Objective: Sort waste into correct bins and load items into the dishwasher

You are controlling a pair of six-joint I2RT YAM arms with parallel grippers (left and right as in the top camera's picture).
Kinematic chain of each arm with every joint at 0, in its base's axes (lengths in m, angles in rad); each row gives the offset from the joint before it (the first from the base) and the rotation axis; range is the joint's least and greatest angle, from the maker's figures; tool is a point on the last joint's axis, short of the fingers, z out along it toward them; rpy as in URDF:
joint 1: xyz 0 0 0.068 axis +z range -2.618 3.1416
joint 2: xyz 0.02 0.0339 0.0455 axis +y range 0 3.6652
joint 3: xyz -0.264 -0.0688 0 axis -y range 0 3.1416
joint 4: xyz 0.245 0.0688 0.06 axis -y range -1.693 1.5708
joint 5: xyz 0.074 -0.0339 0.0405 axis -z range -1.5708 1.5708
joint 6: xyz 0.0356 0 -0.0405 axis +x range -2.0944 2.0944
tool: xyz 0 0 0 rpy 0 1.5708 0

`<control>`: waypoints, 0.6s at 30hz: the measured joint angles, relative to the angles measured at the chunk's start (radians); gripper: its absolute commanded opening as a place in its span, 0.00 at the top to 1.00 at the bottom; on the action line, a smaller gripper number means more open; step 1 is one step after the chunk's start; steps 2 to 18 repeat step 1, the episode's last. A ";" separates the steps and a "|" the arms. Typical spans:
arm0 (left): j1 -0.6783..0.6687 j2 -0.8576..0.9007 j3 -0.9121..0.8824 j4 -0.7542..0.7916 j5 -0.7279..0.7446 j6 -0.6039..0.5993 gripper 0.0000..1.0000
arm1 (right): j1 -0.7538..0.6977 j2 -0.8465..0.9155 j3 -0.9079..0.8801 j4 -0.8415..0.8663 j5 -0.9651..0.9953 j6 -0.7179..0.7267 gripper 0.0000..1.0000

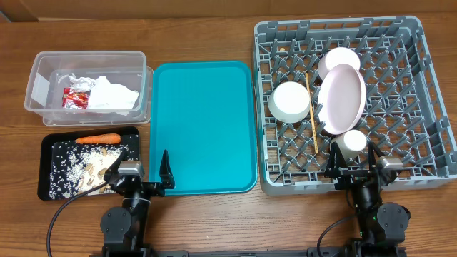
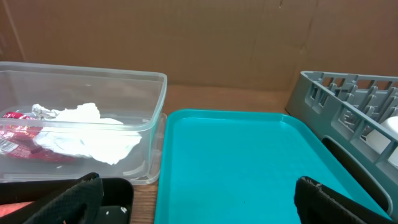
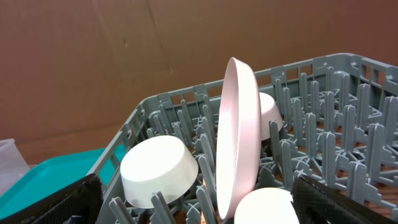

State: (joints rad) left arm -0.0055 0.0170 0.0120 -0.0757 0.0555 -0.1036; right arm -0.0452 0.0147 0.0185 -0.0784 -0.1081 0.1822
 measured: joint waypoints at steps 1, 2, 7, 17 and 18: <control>0.000 0.000 0.000 0.000 0.000 0.000 0.00 | 0.000 0.000 0.000 0.000 0.000 0.000 0.00; 0.000 0.000 0.000 0.000 0.000 0.000 0.00 | 0.000 0.000 0.000 0.000 0.000 0.000 0.00; 0.000 0.000 0.000 0.000 0.000 0.000 0.00 | 0.000 0.000 0.000 0.000 0.000 0.000 0.00; 0.000 0.000 0.000 0.000 0.000 0.000 0.00 | 0.000 0.000 0.000 0.000 0.000 0.000 0.00; 0.000 0.000 0.000 0.000 0.000 0.000 0.00 | 0.000 0.000 0.000 0.000 0.000 0.000 0.00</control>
